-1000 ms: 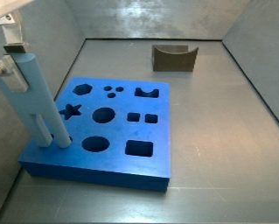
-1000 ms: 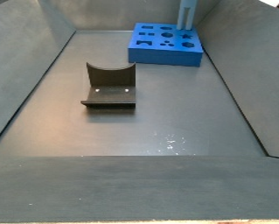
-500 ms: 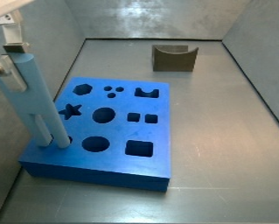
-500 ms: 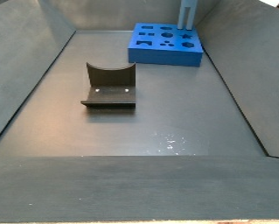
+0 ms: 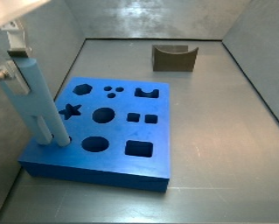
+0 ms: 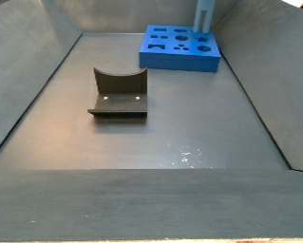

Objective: Pick up the square-circle object. Move up. Place the square-circle object on the fixture. Regrasp the square-circle object. Move to above the board. Insert the square-circle object.
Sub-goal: Insert the square-circle object.

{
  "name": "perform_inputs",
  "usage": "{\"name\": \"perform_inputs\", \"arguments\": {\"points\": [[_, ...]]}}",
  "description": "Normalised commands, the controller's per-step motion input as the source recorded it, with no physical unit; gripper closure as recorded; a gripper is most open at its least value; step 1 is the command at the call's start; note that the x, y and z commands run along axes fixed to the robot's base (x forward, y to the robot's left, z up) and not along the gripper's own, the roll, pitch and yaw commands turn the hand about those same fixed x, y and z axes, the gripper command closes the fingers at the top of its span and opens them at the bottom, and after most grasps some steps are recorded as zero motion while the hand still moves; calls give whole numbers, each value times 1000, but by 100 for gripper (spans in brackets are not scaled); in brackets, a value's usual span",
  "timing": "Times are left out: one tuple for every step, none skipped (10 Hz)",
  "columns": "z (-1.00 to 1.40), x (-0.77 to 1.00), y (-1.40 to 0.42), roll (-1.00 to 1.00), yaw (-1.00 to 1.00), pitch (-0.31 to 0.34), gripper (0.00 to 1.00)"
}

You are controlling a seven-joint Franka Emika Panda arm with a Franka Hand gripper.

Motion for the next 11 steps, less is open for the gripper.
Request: {"name": "perform_inputs", "arguments": {"points": [[-477, 0, 0, -57, -69, 0, 100], [-546, 0, 0, -11, -77, 0, 100], [-586, 0, -54, 0, -83, 20, 100], [-574, 37, -260, 186, -137, 106, 100], [-591, 106, -337, 317, -197, 160, 100], [-646, 140, -274, 257, -246, 177, 100], [-669, 126, -166, 189, -269, 151, 100], [-717, 97, -129, 129, -283, 123, 100], [-789, 111, -103, 77, -271, 117, 100], [-829, 106, -80, 23, -231, 86, 100], [-854, 49, -49, 0, -129, 66, 100]]}}
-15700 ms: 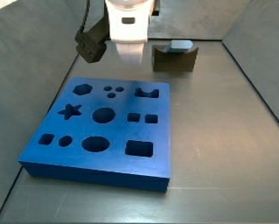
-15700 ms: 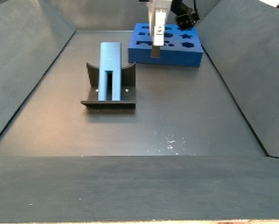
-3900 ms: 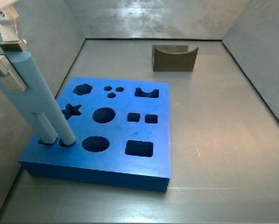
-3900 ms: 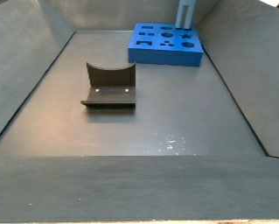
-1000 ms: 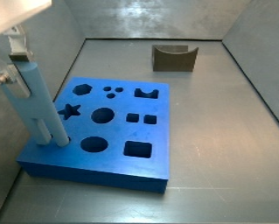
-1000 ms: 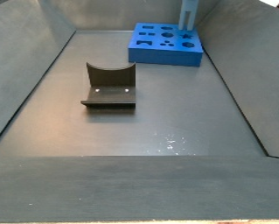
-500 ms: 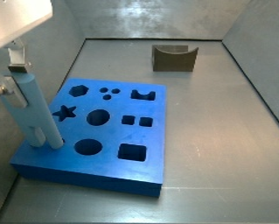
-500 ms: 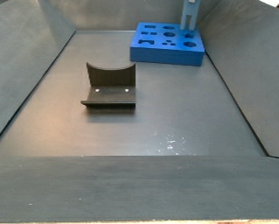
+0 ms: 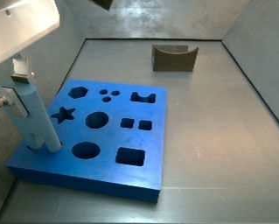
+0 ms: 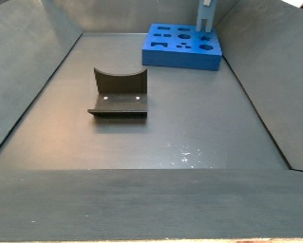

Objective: Pick up the square-circle object. Move up. Place the square-circle object on the fixture. Regrasp the square-circle object. Move to above the board. Insert the square-circle object.
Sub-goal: Insert the square-circle object.

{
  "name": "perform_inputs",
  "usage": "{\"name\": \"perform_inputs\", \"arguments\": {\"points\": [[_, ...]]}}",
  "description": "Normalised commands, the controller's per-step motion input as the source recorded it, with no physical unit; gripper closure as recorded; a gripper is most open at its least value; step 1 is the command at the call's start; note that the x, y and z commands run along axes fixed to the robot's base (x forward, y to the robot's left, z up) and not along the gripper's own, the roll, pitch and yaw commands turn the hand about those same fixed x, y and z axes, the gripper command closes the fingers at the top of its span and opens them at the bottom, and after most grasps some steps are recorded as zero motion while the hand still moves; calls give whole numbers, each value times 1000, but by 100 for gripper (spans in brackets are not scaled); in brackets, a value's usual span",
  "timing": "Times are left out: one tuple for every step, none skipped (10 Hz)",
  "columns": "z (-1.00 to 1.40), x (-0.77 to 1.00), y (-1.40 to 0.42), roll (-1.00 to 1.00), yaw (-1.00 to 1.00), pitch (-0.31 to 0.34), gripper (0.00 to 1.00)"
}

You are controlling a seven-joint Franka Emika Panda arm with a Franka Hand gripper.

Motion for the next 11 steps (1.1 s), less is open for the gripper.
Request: {"name": "perform_inputs", "arguments": {"points": [[-831, 0, 0, -83, 29, 17, 100], [-751, 0, 6, -120, 203, 3, 100], [-603, -9, 20, -166, 449, 0, 100], [-509, -77, 34, -143, 566, 0, 100], [-480, -126, 37, -200, 603, 0, 100], [-451, -71, 0, -97, 500, 0, 100], [-489, -100, 0, -71, 454, 0, 100], [-497, -131, 0, -94, 417, 0, 100], [-366, -263, 0, -163, 260, 0, 100], [-49, -71, 0, -109, 103, 0, 100], [0, 0, 0, 0, 0, 0, 100]]}}
